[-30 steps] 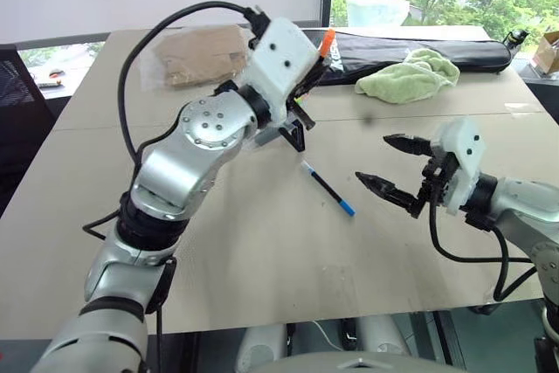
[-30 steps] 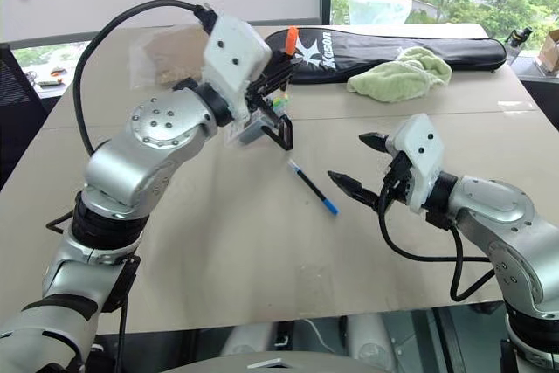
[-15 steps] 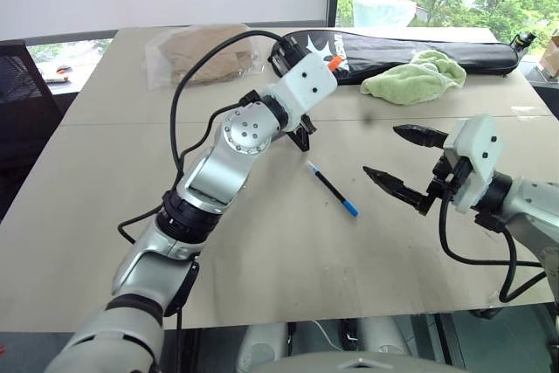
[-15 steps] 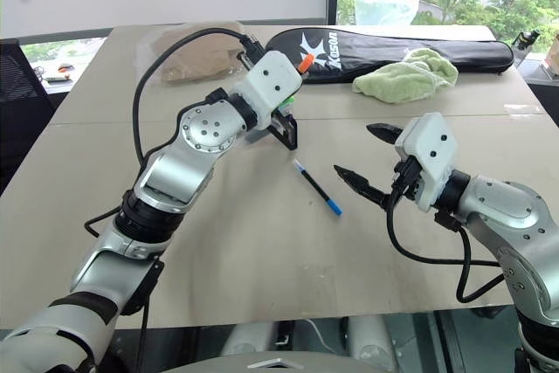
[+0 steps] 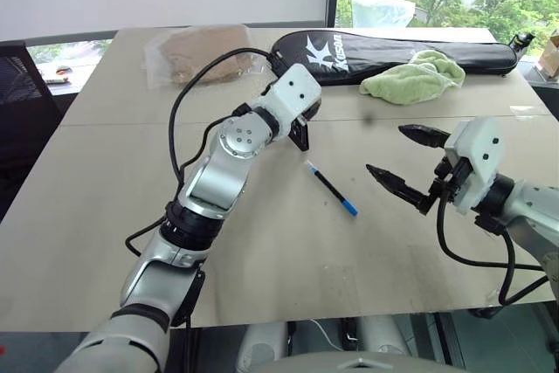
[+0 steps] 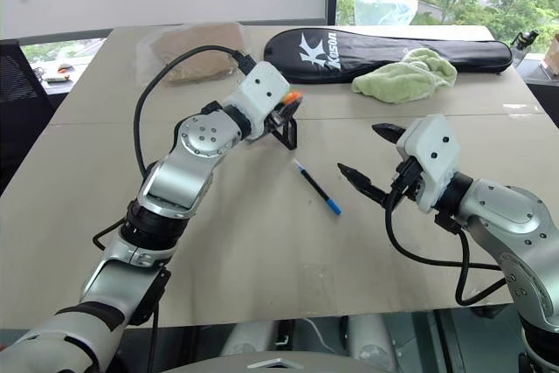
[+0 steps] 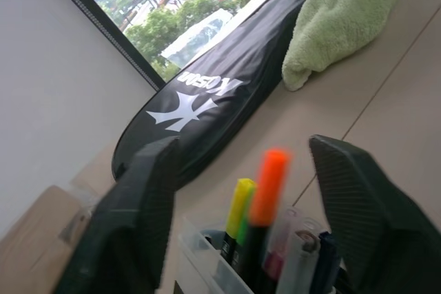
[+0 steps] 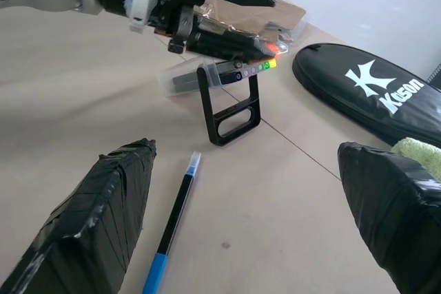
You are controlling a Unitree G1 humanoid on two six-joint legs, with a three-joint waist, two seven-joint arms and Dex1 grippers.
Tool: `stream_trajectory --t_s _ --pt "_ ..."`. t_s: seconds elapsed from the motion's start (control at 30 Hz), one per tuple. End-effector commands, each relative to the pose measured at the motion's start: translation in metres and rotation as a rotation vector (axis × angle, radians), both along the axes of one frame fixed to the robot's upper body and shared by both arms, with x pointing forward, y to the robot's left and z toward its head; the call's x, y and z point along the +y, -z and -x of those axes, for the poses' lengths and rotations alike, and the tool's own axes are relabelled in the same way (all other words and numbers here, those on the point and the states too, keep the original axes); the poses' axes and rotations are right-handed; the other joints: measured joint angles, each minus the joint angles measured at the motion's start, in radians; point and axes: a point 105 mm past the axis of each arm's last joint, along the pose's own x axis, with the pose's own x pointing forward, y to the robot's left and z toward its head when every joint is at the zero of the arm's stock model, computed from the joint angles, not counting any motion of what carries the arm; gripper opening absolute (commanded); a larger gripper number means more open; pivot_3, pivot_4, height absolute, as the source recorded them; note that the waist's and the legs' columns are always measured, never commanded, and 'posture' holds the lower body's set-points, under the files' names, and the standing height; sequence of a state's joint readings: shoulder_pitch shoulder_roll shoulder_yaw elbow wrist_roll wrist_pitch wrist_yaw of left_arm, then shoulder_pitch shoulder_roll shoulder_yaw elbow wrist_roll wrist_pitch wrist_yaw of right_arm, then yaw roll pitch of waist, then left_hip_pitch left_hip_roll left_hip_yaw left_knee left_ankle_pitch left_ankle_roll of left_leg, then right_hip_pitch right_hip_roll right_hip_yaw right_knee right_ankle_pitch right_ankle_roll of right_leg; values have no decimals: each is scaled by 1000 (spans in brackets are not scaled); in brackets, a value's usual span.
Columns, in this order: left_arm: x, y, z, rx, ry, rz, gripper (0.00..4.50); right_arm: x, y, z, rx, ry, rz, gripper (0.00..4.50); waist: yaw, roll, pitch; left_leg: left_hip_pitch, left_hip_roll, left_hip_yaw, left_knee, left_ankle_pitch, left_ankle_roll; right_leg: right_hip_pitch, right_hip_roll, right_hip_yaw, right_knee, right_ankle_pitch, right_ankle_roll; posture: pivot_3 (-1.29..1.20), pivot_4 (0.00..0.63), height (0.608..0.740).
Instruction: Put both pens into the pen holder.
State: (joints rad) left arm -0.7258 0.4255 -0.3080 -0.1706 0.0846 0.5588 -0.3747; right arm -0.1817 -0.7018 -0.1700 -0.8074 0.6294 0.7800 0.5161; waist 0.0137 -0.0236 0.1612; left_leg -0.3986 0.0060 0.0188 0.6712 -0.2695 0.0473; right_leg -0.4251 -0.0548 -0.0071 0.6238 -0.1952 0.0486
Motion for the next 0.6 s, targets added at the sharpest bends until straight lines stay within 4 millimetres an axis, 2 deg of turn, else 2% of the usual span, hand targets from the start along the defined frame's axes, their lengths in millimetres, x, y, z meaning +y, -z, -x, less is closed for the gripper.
stream_trajectory --t_s 0.03,0.17,0.27,0.4,0.6 --pt "-3 -24 23 -61 120 71 4265 1 -1 0 -22 9 48 4500 -1 0 0 0 0 0 0 0 0 0 0 0 0 0 0 0 150 740" --pt "0 -18 52 65 282 215 4265 2 19 -5 71 28 91 4500 -2 0 0 0 1 0 0 0 0 0 0 0 0 0 0 0 150 740" --pt "17 -5 79 217 407 329 4265 12 50 -16 197 39 124 4500 -11 0 0 2 2 1 0 0 0 0 0 1 1 0 -1 0 150 740" --pt "48 15 100 365 399 388 4265 29 81 -27 311 33 157 4500 -23 0 0 2 3 1 0 0 -1 0 1 0 2 -2 -4 0 150 740" --pt "75 42 135 500 406 340 4265 52 100 -34 424 -3 162 4500 -25 -1 -1 2 2 1 1 0 0 0 0 1 2 -2 -5 0 150 740"
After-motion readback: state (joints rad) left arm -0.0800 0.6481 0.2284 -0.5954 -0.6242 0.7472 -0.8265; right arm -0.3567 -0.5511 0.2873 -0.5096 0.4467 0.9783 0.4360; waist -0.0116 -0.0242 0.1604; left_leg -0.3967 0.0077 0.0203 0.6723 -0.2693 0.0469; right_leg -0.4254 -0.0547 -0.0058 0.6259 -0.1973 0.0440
